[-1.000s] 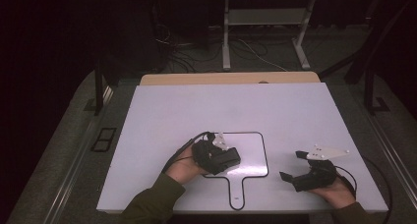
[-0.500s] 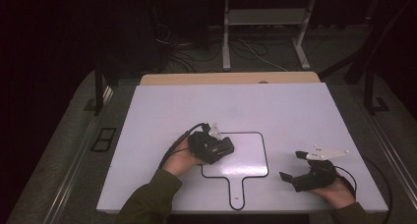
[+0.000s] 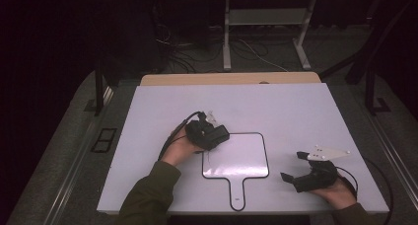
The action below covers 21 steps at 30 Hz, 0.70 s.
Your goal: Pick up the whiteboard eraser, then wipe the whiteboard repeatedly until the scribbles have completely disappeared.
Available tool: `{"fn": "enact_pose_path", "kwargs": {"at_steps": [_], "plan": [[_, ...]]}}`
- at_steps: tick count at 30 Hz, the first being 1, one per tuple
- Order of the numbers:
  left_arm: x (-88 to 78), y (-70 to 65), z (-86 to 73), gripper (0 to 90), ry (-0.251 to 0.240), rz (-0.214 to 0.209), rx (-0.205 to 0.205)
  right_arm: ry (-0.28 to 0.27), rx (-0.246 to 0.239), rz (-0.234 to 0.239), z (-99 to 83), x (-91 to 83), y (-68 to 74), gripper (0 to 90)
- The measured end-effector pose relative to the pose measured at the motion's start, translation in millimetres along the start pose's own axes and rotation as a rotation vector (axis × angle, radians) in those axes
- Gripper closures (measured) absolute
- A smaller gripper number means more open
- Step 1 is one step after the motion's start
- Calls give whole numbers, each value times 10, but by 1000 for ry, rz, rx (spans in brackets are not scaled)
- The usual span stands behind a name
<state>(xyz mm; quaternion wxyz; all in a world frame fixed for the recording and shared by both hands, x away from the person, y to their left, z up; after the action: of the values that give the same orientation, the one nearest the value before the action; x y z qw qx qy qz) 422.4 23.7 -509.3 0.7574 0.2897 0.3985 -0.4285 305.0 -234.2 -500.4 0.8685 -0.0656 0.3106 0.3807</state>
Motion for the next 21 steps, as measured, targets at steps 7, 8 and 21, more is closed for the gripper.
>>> {"fn": "enact_pose_path", "kwargs": {"at_steps": [7, 8, 21], "plan": [[21, 134, 12, 394, 2, 15, -14, -1, 3, -1, 3, 4, -11, 0], [23, 150, 15, 394, 2, 20, -12, 0, 1, 0, 1, 6, -16, 0], [31, 133, 30, 394, 12, 23, -10, -3, 2, 0, 3, -2, -11, 0]]}}
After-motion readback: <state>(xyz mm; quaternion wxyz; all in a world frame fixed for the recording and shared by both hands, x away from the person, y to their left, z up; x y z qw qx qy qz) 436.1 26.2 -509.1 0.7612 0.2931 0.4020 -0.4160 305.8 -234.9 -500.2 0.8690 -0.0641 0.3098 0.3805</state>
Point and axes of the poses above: each handheld gripper's, and its own axes: x roughly forward along the jaws, z roughly out of its top, y roughly to its left, the point moved 10 cm from there along x, roughly forward along the jaws, and after that the axes turned 1 degree about z, right-handed, at the moved point
